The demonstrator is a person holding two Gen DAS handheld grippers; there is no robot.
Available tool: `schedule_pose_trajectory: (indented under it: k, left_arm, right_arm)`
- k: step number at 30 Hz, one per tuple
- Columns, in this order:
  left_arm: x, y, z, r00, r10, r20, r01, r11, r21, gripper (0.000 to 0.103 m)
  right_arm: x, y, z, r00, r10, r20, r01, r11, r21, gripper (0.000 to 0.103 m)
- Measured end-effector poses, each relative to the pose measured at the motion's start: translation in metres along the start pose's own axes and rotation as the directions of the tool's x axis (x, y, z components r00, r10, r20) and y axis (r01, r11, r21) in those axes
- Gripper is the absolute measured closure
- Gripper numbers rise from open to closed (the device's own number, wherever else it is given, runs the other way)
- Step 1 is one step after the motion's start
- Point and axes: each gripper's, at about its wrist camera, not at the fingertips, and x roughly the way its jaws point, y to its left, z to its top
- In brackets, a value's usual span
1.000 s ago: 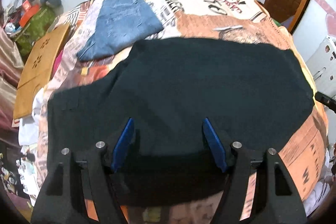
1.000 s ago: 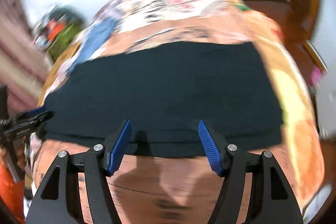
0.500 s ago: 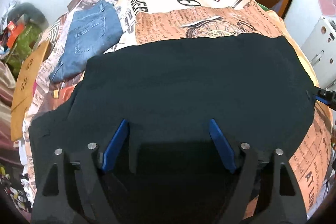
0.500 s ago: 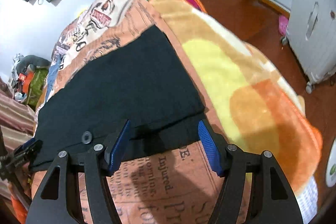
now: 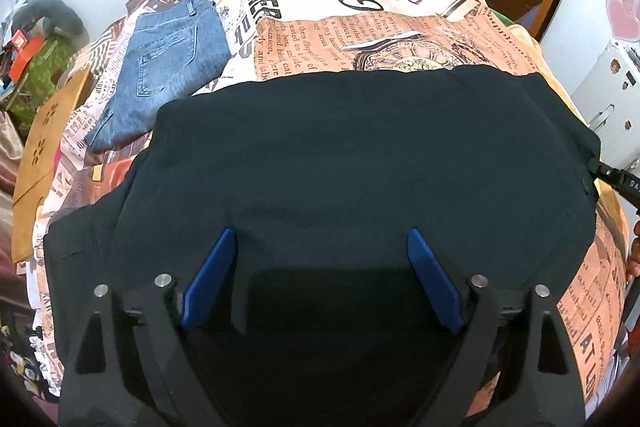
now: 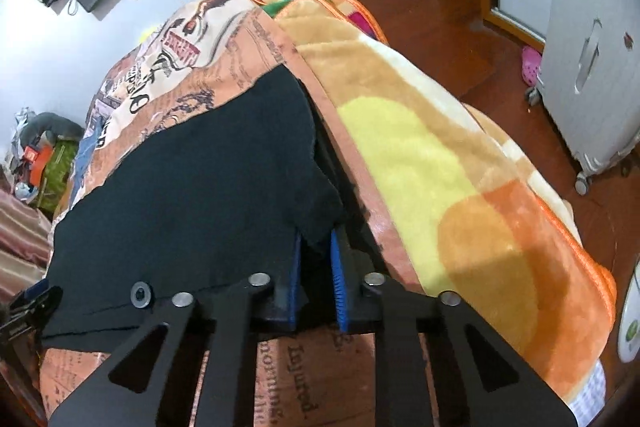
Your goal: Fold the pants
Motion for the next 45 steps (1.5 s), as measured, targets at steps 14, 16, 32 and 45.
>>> schedule_pose_trajectory:
  k: [14, 16, 32, 45]
  left_arm:
    - [0.0, 0.0, -0.001, 1.0, 0.001, 0.009, -0.001, 1.0, -0.003, 0.014]
    - [0.0, 0.0, -0.001, 1.0, 0.0, 0.009, 0.0, 1.0, -0.003, 0.014]
    - [-0.006, -0.011, 0.004, 1.0, -0.009, 0.009, 0.009, 0.999, 0.031, 0.014]
    - [-0.006, -0.079, 0.023, 0.998, -0.056, 0.009, 0.053, 0.984, 0.172, 0.014]
  right_arm:
    - [-0.035, 0.001, 0.003, 0.998, -0.005, 0.07, 0.004, 1.0, 0.021, 0.094]
    - [-0.019, -0.004, -0.003, 1.0, -0.02, 0.014, 0.02, 0.999, 0.034, 0.094]
    - [-0.028, -0.023, -0.006, 0.977, -0.209, -0.036, 0.208, 0.978, -0.019, 0.08]
    - [-0.018, -0.018, -0.026, 0.994, 0.039, -0.103, -0.024, 0.989, 0.148, 0.054]
